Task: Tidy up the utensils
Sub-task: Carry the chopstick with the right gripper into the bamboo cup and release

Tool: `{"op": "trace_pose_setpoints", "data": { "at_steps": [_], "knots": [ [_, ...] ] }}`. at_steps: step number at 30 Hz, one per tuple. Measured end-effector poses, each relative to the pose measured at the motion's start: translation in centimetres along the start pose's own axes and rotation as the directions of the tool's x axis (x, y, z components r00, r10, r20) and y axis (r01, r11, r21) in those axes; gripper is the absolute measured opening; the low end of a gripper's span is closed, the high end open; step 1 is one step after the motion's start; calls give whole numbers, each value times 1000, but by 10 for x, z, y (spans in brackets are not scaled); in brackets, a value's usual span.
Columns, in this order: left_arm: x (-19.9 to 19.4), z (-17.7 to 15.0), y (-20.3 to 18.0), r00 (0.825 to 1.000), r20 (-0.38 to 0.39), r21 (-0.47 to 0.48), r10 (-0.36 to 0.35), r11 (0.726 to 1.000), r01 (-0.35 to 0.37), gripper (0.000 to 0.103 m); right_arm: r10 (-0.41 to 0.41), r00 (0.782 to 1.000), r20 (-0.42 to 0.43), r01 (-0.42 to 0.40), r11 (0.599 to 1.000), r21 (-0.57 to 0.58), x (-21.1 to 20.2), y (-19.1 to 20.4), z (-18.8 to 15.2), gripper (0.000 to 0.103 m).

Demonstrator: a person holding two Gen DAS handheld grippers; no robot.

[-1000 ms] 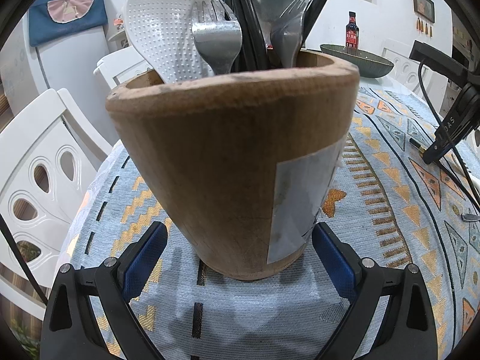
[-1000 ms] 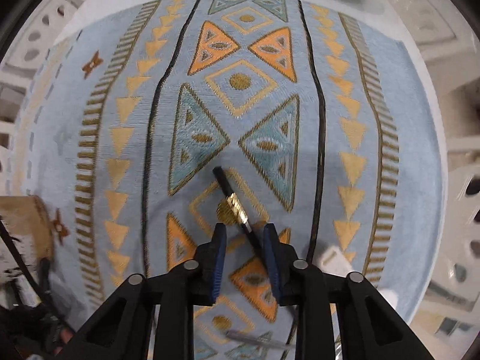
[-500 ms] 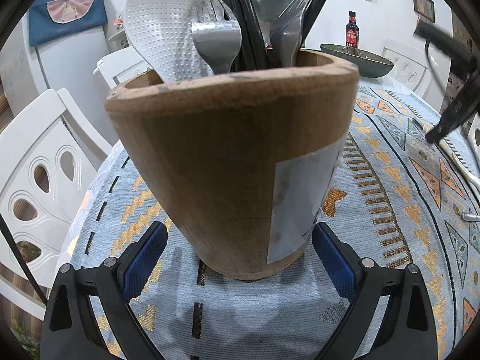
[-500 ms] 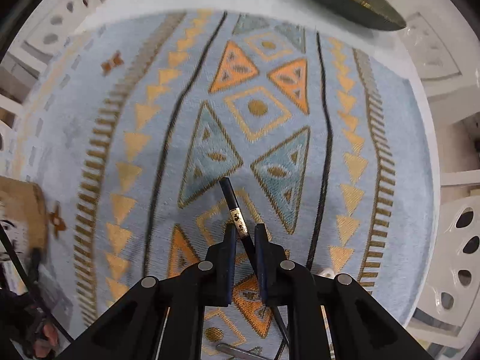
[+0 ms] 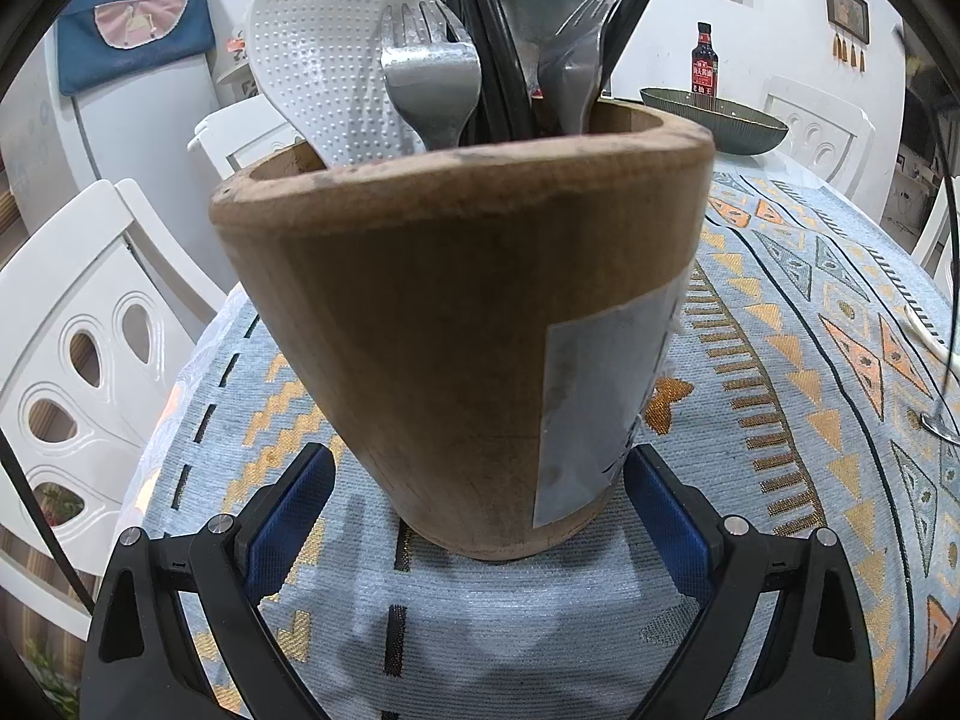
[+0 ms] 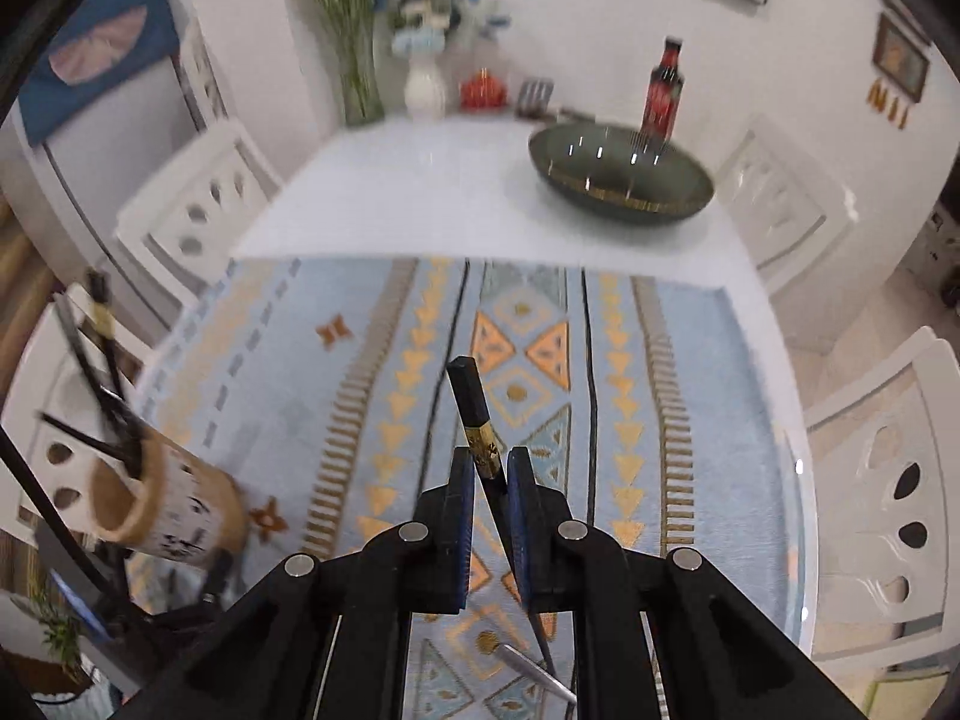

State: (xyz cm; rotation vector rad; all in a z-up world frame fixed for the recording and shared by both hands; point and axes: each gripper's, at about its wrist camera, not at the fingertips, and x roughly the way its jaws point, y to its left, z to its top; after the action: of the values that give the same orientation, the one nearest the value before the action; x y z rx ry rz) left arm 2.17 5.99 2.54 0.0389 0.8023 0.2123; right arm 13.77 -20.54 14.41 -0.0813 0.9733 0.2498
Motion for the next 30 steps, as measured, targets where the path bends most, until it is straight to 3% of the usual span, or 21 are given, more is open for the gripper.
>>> {"op": "trace_pose_setpoints", "data": {
  "at_steps": [7, 12, 16, 21, 26, 28, 30],
  "knots": [
    [0, 0, 0, 1000, 0, 0, 0, 1000, 0, 97, 23, 989, 147, -33, 997, 69, -49, 3, 3, 7],
    [0, 0, -1, 1000, 0, 0, 0, 1000, 0, 97, 53, 959, 278, -69, 996, 48, -97, 20, 21, 7],
    [0, 0, -1, 1000, 0, 0, 0, 1000, 0, 97, 98, 915, 392, -113, 993, 16, -139, 40, 34, 7],
    [0, 0, -1, 1000, 0, 1, 0, 1000, 0, 97, 219, 820, 528, -230, 972, -45, -195, 66, 44, 7],
    [-1, 0, -1, 1000, 0, 0, 0, 1000, 0, 97, 392, 750, 533, -380, 915, -139, -216, 93, 50, 7],
    [0, 0, -1, 1000, 0, 1, 0, 1000, 0, 97, 437, 738, 514, -418, 894, -161, -215, 102, 50, 7],
    [-1, 0, -2, 1000, 0, 0, 0, 1000, 0, 97, 464, 744, 480, -432, 883, -183, -209, 115, 50, 7]
  ]
}}
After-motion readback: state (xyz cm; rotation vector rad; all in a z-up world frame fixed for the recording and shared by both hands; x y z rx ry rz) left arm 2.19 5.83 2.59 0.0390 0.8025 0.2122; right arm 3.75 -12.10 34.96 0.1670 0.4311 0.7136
